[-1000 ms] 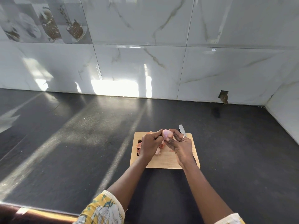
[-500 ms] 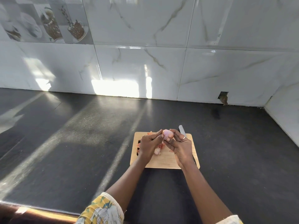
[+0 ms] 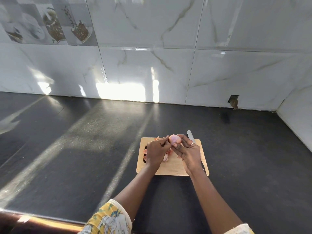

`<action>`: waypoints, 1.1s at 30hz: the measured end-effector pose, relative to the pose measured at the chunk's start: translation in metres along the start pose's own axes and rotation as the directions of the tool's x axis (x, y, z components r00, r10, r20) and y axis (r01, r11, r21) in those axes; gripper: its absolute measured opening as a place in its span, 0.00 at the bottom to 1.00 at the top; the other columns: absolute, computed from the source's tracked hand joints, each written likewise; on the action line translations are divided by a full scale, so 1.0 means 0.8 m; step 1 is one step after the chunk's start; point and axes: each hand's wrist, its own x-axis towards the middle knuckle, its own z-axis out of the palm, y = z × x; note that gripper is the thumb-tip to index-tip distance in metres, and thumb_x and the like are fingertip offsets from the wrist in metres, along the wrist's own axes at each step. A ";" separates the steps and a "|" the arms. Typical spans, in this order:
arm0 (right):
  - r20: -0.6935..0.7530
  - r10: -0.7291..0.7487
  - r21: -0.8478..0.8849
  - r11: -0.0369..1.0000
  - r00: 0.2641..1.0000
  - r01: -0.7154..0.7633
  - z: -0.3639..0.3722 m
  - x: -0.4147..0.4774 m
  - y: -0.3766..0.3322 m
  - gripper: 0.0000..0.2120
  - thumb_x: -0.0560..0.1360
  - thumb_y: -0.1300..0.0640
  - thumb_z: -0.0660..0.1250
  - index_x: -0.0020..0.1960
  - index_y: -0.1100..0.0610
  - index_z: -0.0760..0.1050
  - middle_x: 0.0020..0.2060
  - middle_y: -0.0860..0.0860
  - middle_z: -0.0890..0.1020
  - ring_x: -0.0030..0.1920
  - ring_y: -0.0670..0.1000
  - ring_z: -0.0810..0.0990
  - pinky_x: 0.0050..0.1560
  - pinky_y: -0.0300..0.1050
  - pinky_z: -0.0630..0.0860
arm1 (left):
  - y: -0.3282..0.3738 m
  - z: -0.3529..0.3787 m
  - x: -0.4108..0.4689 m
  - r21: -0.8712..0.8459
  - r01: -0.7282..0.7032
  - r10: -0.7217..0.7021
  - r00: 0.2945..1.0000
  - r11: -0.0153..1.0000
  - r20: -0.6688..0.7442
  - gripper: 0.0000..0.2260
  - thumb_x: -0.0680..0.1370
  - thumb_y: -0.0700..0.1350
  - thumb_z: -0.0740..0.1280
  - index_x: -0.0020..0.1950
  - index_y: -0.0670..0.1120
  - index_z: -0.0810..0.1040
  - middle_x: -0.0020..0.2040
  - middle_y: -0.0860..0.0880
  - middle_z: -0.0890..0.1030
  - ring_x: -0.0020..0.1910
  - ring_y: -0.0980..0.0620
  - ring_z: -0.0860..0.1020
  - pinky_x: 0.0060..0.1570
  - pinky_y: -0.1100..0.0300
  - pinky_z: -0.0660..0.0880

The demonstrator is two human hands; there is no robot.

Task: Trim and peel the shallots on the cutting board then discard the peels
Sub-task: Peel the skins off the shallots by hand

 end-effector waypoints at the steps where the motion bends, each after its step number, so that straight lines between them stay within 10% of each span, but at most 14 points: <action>1: -0.004 0.002 0.001 1.000 1.000 -0.002 0.000 0.000 0.000 0.13 0.66 0.72 0.70 0.49 0.61 0.78 0.48 0.56 0.83 0.50 0.54 0.81 0.46 0.43 0.82 | -0.001 0.000 0.000 -0.011 0.015 -0.016 1.000 1.000 -0.008 0.10 0.73 0.43 0.65 0.49 0.46 0.84 0.38 0.44 0.84 0.33 0.58 0.71 0.38 0.64 0.68; 15: -0.057 -0.059 -0.115 0.992 0.997 0.052 0.002 -0.002 0.002 0.15 0.67 0.74 0.70 0.50 0.61 0.79 0.44 0.50 0.85 0.46 0.48 0.83 0.43 0.40 0.81 | 0.000 -0.005 -0.002 -0.004 0.020 -0.020 1.000 1.000 0.000 0.08 0.74 0.47 0.69 0.51 0.48 0.84 0.51 0.50 0.84 0.53 0.57 0.80 0.57 0.59 0.74; 33: -0.076 -0.023 -0.131 0.991 0.997 0.013 0.000 0.001 0.005 0.13 0.70 0.75 0.68 0.48 0.59 0.78 0.46 0.53 0.84 0.50 0.55 0.81 0.46 0.45 0.82 | 0.013 -0.002 0.002 0.194 0.057 -0.057 0.998 0.979 -0.007 0.08 0.72 0.45 0.67 0.38 0.41 0.81 0.35 0.41 0.81 0.35 0.44 0.73 0.37 0.59 0.67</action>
